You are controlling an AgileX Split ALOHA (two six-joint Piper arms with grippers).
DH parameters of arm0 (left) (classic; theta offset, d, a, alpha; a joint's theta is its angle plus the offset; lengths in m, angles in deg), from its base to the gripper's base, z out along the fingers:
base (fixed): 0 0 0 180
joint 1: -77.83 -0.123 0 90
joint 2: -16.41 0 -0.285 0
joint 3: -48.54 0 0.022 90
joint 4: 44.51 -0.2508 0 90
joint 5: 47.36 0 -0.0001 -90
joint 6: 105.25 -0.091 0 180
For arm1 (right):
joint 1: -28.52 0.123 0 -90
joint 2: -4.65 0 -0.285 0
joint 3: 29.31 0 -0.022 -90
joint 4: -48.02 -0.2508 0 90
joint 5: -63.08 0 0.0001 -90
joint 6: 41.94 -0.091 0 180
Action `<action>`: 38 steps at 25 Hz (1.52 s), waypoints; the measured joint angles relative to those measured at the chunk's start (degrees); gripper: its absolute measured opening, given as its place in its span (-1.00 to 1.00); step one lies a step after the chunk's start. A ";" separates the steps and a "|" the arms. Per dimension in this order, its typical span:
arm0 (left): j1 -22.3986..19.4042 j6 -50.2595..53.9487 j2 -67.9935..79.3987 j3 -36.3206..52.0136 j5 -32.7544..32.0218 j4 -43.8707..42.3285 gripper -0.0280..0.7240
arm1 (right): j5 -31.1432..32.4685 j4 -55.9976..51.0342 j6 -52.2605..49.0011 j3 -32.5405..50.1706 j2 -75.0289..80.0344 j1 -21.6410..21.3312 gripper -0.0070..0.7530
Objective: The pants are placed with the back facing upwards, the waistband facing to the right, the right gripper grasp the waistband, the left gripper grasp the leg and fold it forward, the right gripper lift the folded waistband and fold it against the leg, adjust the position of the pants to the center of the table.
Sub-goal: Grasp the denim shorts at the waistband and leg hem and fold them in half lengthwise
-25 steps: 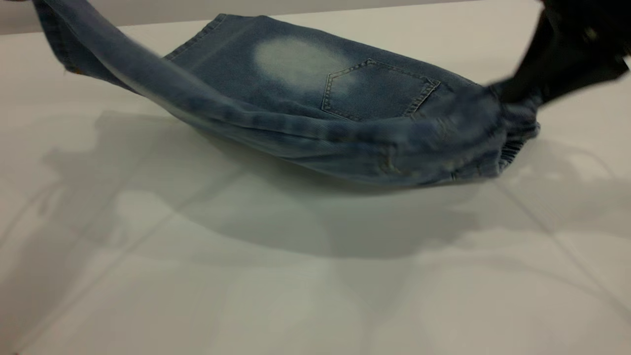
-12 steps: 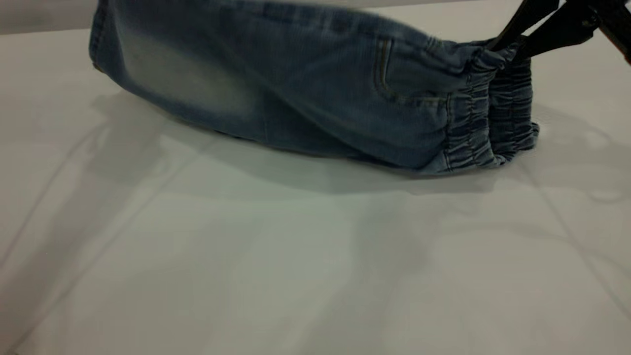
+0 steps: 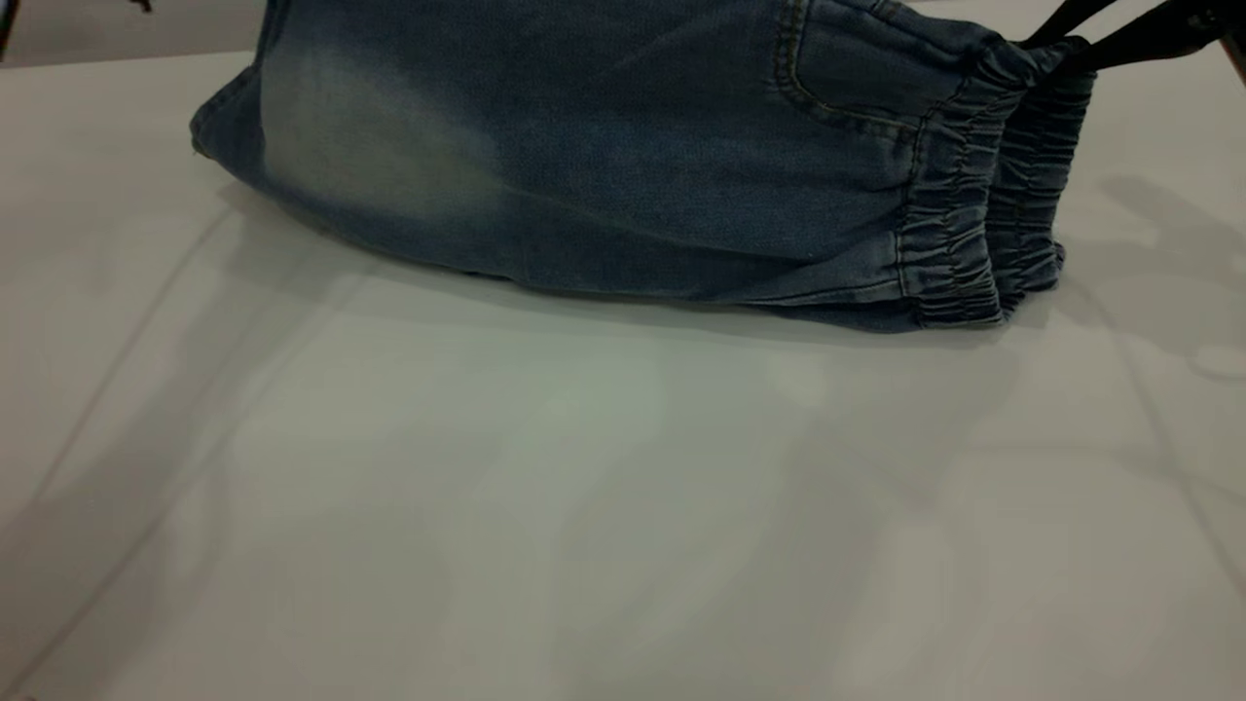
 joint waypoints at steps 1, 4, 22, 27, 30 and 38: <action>0.00 -0.05 0.60 -0.52 0.06 0.00 -0.82 | 0.00 -0.48 0.00 0.00 0.06 0.00 -0.87; 0.00 -0.05 1.84 -1.14 0.38 -0.29 -0.82 | -0.50 -2.11 0.00 0.00 0.06 0.00 -0.87; 0.00 -1.66 1.91 -1.14 0.50 -0.34 -0.82 | -3.01 -4.28 1.65 0.00 0.12 0.06 -0.68; 0.00 -1.66 1.91 -1.09 0.50 -0.34 -0.82 | -3.66 -7.50 5.07 0.00 0.12 0.06 -0.44; 0.00 -1.66 1.91 -1.09 0.50 -0.34 -0.82 | -3.92 -7.76 5.28 0.00 0.12 0.06 -0.27; 0.00 -1.66 1.91 -1.09 0.50 -0.34 -0.82 | -2.66 -7.76 5.34 0.00 0.12 0.06 -0.18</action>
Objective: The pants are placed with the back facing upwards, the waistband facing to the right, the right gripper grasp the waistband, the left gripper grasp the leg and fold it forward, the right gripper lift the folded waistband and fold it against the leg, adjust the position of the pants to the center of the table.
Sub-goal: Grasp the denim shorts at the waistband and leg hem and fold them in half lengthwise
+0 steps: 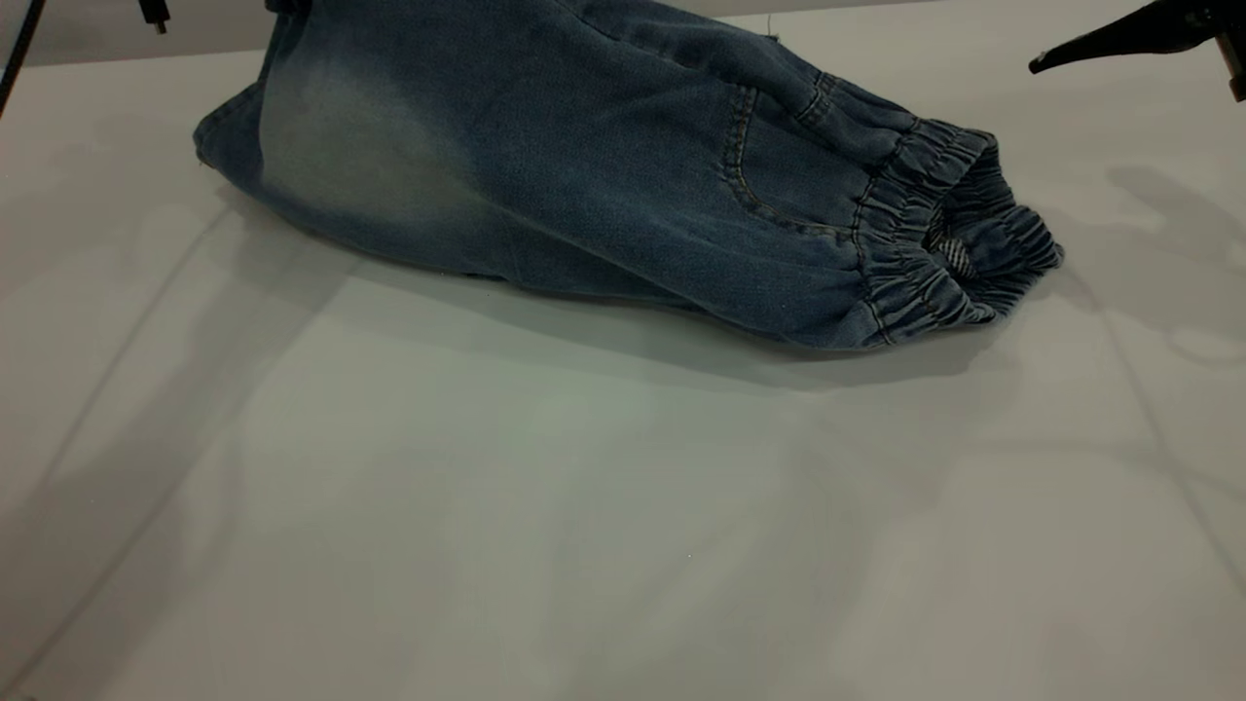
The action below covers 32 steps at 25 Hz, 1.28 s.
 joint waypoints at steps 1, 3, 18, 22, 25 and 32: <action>0.00 0.00 0.00 0.00 0.00 0.00 -0.82 | 0.08 0.00 0.52 0.00 0.00 0.00 -0.18; 0.00 0.00 0.00 0.00 0.00 0.00 -0.82 | 0.13 0.00 1.29 0.00 0.00 0.00 -0.18; 0.00 0.33 0.00 0.00 2.98 -0.62 -0.81 | 4.23 0.00 5.14 0.00 0.00 0.00 -0.18; 0.00 0.98 0.00 0.00 3.08 -2.86 -0.74 | 5.37 0.00 6.96 0.00 0.00 0.00 -0.18; 0.00 3.61 0.00 0.00 3.21 -5.49 -0.63 | 5.92 0.00 7.15 0.00 0.00 0.00 -0.18; 0.00 15.24 0.00 0.00 4.92 -16.57 -0.12 | 7.29 0.00 10.33 0.00 0.00 0.00 -0.18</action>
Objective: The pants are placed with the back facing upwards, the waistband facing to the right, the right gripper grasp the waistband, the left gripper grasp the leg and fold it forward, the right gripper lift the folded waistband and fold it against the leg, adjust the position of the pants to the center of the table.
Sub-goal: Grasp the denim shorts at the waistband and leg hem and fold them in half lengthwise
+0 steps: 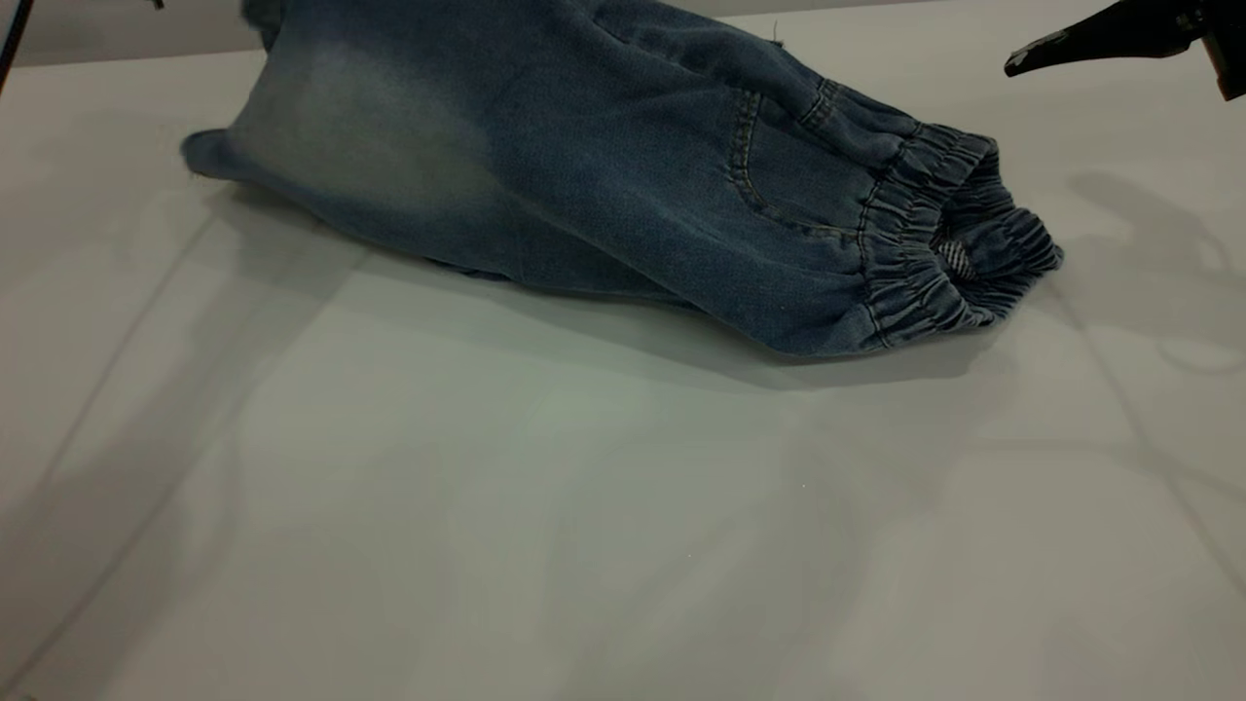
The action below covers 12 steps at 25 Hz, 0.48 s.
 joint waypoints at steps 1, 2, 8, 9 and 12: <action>0.00 1.66 0.00 0.00 -0.29 -2.05 -0.06 | 0.00 0.00 0.32 0.00 0.00 0.00 -0.18; 0.00 3.62 0.00 0.00 -0.70 -3.71 -0.01 | 0.00 0.00 0.75 0.00 0.00 0.00 -0.18; 0.00 13.75 -0.09 0.00 -1.23 -13.89 0.05 | 0.43 0.00 1.57 0.00 0.00 0.00 -0.18; 0.00 15.45 -0.09 -0.14 -1.39 -15.12 0.05 | 0.43 0.00 1.57 0.00 0.00 0.00 -0.18; 0.00 20.60 -0.09 -0.96 -1.93 -17.34 0.05 | 0.58 0.00 2.19 0.00 0.00 0.00 -0.18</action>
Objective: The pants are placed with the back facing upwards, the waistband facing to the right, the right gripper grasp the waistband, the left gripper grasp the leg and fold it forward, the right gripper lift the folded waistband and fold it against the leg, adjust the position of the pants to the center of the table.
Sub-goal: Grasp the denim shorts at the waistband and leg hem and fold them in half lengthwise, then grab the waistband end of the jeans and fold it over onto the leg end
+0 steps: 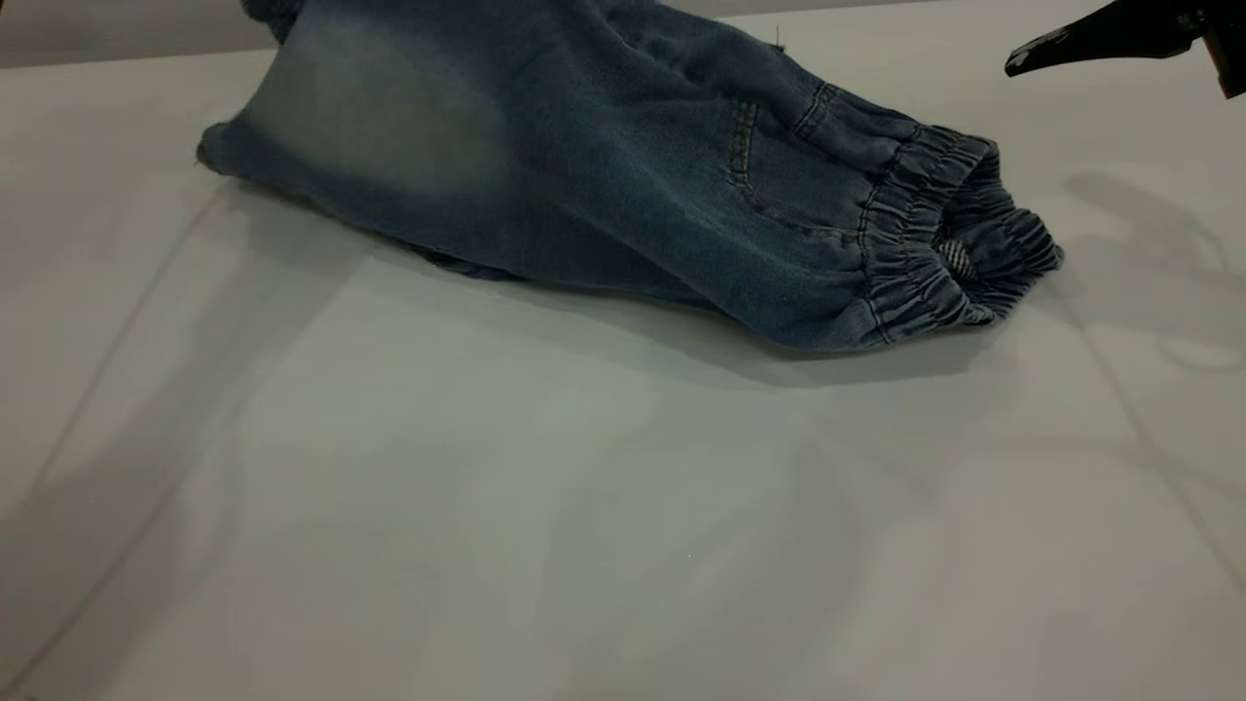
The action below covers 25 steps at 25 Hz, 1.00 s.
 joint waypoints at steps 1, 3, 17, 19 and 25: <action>0.00 1.81 -0.04 -0.38 -0.25 -0.06 0.05 | 0.38 -0.11 0.79 0.00 0.00 0.00 -0.18; 0.00 4.09 -0.10 -1.38 -0.64 0.00 0.05 | 1.60 -1.11 2.75 0.00 0.00 0.00 -0.18; 0.00 -13.57 -1.87 -5.78 -8.27 23.92 0.01 | 3.37 11.43 -0.85 0.05 0.00 0.00 -0.18; 0.00 -20.38 -2.15 -5.78 -9.29 30.77 0.00 | 4.33 14.83 -1.53 0.55 0.00 0.00 -0.18; 0.37 -41.65 -3.05 -5.73 -10.13 54.07 -0.01 | 2.76 15.53 6.93 5.99 0.00 0.00 -0.18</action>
